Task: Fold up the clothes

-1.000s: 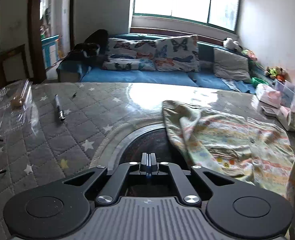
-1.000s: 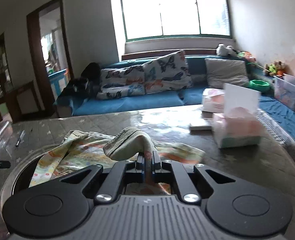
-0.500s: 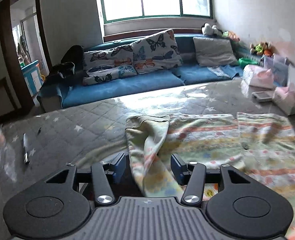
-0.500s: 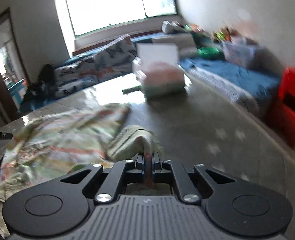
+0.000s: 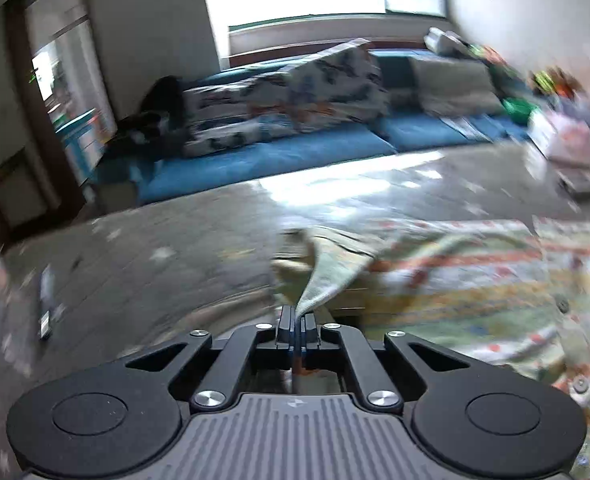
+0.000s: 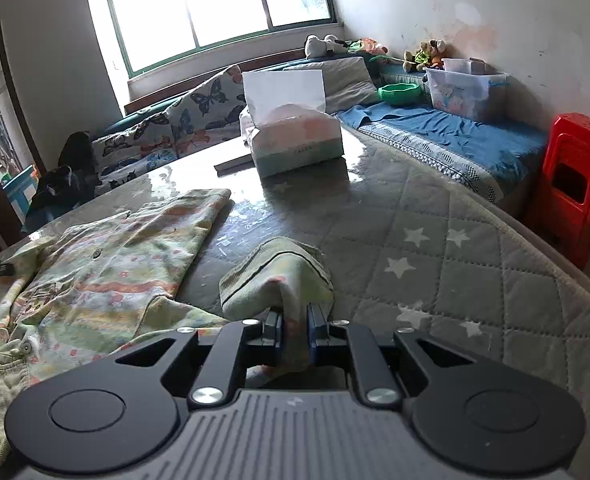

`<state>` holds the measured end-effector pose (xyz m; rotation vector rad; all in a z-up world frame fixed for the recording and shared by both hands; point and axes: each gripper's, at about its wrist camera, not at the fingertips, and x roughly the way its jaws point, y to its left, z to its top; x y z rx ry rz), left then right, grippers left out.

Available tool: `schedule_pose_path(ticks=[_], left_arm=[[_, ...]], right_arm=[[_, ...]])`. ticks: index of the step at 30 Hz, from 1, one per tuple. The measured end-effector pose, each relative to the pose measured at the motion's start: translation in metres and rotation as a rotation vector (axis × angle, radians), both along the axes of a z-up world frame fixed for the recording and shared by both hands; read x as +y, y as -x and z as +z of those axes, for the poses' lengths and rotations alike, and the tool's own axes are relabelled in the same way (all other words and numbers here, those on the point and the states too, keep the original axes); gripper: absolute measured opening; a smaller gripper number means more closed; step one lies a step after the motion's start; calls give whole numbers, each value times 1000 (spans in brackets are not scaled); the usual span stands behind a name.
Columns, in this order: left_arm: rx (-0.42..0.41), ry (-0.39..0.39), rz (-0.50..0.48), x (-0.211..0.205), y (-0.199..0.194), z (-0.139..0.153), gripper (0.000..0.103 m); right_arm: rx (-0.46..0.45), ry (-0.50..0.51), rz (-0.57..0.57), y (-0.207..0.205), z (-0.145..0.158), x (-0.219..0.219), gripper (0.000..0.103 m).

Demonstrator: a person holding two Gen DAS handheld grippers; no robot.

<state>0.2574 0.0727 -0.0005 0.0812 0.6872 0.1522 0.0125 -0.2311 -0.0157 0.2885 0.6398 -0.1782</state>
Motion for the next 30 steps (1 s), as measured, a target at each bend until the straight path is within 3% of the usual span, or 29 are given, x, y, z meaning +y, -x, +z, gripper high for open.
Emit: schedule_pose_path(ticks=[7, 14, 18, 23, 25, 30], left_arm=[[-46, 107, 214, 75, 68, 14, 1], [-76, 176, 371, 114, 164, 15, 1], [-38, 171, 387, 121, 207, 12, 2], [10, 172, 420, 131, 243, 7, 6], [23, 170, 432, 134, 250, 4, 10], [29, 166, 461, 138, 260, 1, 23]], right_arm=[[-16, 3, -3, 1, 0, 0, 10], [-22, 2, 30, -1, -1, 7, 10], [-12, -2, 31, 1, -2, 8, 11], [1, 6, 5, 10, -2, 5, 25], [5, 19, -24, 18, -1, 1, 34], [-1, 45, -106, 35, 3, -13, 37]])
